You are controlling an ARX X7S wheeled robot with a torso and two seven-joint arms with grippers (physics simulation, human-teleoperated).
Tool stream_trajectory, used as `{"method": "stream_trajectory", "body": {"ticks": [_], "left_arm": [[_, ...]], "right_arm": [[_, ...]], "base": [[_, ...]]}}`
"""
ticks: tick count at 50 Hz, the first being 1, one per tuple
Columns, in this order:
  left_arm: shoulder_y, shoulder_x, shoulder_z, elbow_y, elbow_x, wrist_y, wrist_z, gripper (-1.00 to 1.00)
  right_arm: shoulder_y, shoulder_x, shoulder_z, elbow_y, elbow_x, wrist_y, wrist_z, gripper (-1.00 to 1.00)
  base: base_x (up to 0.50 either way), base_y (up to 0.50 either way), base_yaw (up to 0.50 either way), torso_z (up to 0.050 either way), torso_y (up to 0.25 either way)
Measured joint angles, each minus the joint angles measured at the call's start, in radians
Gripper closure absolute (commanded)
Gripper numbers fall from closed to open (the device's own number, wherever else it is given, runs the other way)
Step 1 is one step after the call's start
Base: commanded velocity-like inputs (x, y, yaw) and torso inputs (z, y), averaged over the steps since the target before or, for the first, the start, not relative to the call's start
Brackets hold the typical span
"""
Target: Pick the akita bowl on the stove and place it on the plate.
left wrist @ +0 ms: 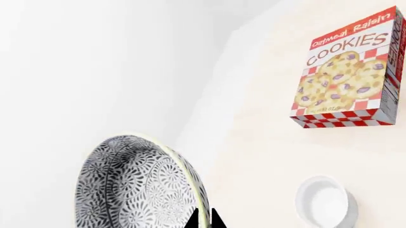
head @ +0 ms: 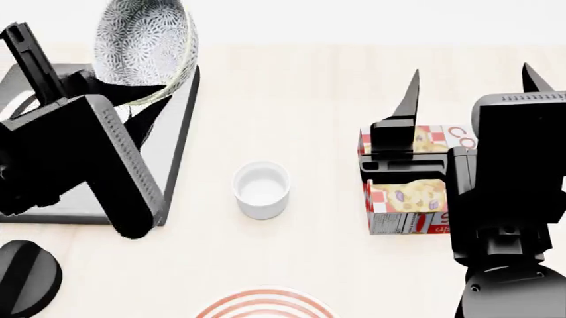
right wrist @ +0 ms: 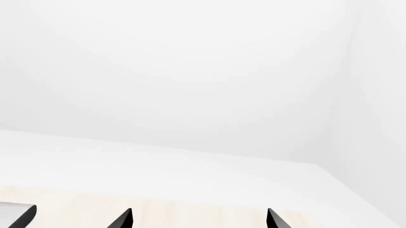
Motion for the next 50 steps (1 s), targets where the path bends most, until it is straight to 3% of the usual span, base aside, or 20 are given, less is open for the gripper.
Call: {"method": "stream_trajectory", "body": {"ticks": [20, 50], "left_arm": [[-0.065, -0.109, 0.160, 0.224, 0.072, 0.126, 0.211, 1.00], [-0.126, -0.132, 0.342, 0.386, 0.201, 0.185, 0.395, 1.00]], "right_arm": [[0.000, 0.003, -0.003, 0.004, 0.004, -0.005, 0.003, -1.00], [-0.001, 0.007, -0.004, 0.003, 0.013, -0.008, 0.009, -1.00]], "base": [[0.00, 0.00, 0.00, 0.000, 0.001], [0.00, 0.00, 0.00, 0.000, 0.000]]}}
